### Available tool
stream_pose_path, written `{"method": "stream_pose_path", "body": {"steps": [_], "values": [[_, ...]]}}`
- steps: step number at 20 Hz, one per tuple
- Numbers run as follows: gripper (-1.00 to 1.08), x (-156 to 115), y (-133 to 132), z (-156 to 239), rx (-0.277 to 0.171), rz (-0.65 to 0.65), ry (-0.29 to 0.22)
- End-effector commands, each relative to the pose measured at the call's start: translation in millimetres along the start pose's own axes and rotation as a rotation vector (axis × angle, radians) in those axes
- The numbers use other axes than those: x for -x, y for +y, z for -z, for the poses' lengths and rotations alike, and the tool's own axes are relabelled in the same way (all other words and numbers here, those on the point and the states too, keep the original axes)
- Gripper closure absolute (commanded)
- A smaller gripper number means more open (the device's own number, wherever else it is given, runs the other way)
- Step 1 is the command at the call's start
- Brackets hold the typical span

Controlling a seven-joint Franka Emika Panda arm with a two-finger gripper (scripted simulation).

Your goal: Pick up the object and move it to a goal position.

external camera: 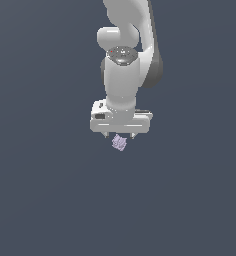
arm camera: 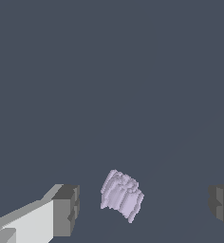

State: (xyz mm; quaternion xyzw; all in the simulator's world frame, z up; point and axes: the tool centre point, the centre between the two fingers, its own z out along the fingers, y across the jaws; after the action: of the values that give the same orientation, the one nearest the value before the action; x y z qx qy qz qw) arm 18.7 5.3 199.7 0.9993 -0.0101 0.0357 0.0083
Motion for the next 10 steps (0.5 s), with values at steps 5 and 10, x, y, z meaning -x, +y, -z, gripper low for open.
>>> {"method": "stream_pose_path", "body": {"steps": [5, 10], "values": [[-0.92, 2.1, 5.7, -1.6, -0.005, -0.023, -0.006], [-0.92, 6.0, 19.9, -3.4, -0.019, -0.070, -0.018]]}}
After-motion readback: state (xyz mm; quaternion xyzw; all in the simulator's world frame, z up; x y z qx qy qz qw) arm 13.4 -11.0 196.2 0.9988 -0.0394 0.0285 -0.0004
